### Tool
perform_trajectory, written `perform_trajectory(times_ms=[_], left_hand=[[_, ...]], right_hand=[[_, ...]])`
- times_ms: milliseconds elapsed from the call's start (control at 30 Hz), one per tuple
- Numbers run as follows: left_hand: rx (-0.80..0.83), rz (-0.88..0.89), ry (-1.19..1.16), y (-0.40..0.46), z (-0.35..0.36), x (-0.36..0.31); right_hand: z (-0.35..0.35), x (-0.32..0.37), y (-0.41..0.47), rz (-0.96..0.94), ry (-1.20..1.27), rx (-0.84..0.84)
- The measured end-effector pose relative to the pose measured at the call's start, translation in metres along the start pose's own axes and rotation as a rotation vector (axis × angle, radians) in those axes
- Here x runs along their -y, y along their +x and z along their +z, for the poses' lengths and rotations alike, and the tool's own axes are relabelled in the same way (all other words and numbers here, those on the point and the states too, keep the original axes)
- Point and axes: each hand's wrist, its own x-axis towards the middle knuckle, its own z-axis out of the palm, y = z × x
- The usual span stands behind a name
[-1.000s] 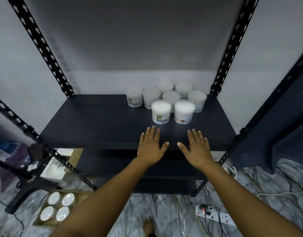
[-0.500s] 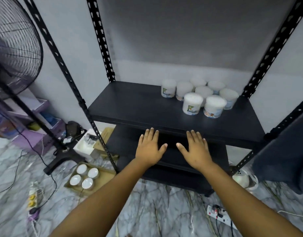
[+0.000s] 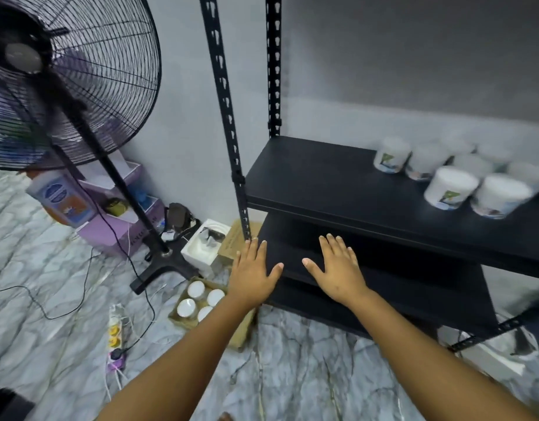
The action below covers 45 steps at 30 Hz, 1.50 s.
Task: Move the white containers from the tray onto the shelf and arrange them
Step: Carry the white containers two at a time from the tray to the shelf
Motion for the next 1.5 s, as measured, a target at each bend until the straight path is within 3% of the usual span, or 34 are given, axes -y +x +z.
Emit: perform_trajectory(times_ms=[333, 733, 900, 1500], left_hand=[[0.039, -0.075, 0.011, 0.01, -0.03, 0.146], [0.091, -0.306, 0.009, 0.023, 0.016, 0.254], [0.1, -0.344, 0.018, 0.037, 0.085, 0.307], [0.153, -0.436, 0.03, 0.11, 0.434, 0.537]], right_hand=[[0.073, 0.116, 0.051, -0.042, -0.033, 0.114], [0.204, 0.161, 0.117, -0.175, 0.001, 0.349], [0.295, 0.154, 0.158, -0.247, -0.004, 0.37], [0.689, 0.077, 0.314, -0.452, -0.072, 0.437]])
